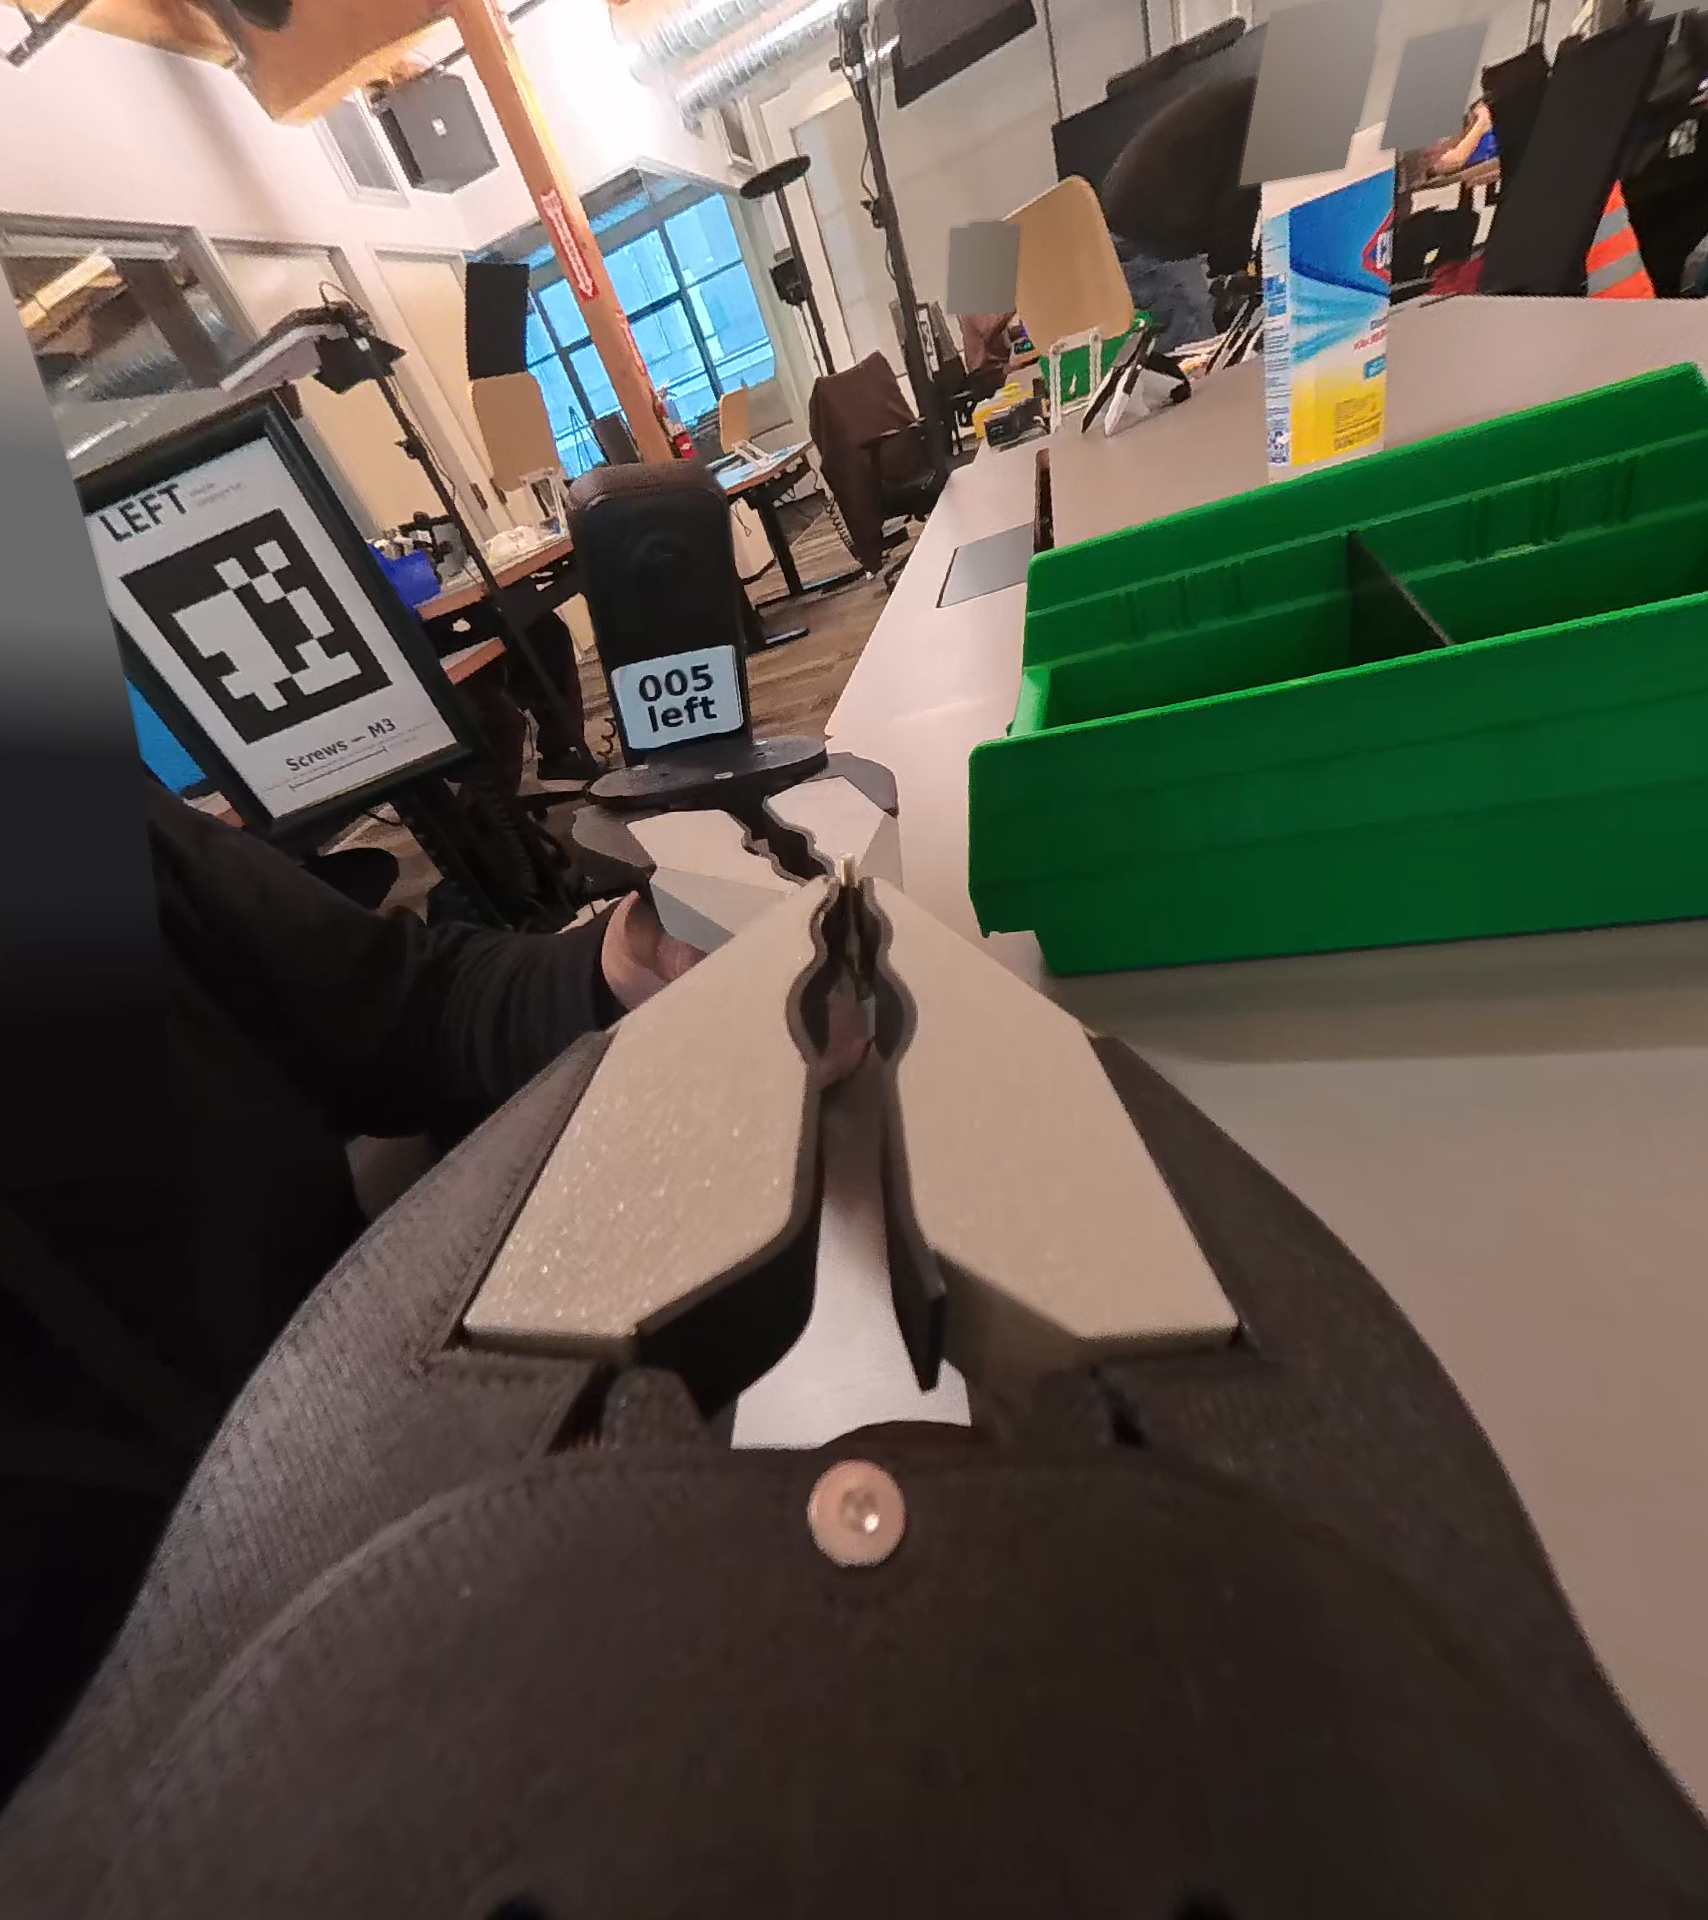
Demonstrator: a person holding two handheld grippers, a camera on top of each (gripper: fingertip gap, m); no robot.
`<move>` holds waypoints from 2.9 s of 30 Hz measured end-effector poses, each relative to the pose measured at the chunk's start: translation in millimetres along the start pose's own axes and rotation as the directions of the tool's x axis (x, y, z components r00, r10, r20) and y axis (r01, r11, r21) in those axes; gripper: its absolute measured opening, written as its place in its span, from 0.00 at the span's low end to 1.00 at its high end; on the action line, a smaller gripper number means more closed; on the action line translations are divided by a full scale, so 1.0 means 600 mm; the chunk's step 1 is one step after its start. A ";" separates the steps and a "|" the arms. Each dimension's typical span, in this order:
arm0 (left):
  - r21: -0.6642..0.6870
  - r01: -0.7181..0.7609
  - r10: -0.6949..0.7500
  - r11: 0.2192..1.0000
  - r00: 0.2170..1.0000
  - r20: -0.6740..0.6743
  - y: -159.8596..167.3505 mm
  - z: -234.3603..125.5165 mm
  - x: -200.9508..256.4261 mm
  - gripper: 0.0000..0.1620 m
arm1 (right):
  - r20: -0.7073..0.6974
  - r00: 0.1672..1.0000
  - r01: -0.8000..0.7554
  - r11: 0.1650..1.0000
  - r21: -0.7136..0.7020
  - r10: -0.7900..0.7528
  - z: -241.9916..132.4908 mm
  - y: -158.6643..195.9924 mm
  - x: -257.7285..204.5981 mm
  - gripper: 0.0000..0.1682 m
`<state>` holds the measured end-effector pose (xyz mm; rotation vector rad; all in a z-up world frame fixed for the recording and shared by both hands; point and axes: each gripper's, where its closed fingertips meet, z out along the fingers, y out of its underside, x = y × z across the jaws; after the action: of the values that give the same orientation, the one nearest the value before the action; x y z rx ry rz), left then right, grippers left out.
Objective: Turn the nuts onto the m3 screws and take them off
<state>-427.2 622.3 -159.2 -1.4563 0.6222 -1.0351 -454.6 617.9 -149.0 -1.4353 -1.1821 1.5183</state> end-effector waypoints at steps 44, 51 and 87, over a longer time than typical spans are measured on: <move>-0.974 -0.037 0.177 0.224 0.984 0.003 0.087 -0.241 -0.286 0.05 | -0.033 0.999 -0.003 1.000 0.013 0.003 -0.094 0.027 -0.011 0.00; -0.992 -0.063 0.159 0.107 0.986 -0.045 0.099 -0.243 -0.287 0.06 | -0.030 1.000 -0.002 1.000 0.021 0.003 -0.095 0.023 -0.013 0.00; -0.987 -0.126 0.262 0.095 0.960 -0.097 0.102 -0.233 -0.319 0.11 | -0.013 1.000 0.010 0.999 0.036 -0.010 -0.099 0.011 -0.024 0.00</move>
<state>-625.6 706.0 -275.6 -2.4784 1.6085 -0.1258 -393.9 610.4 -148.1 -1.4114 -1.1463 1.5141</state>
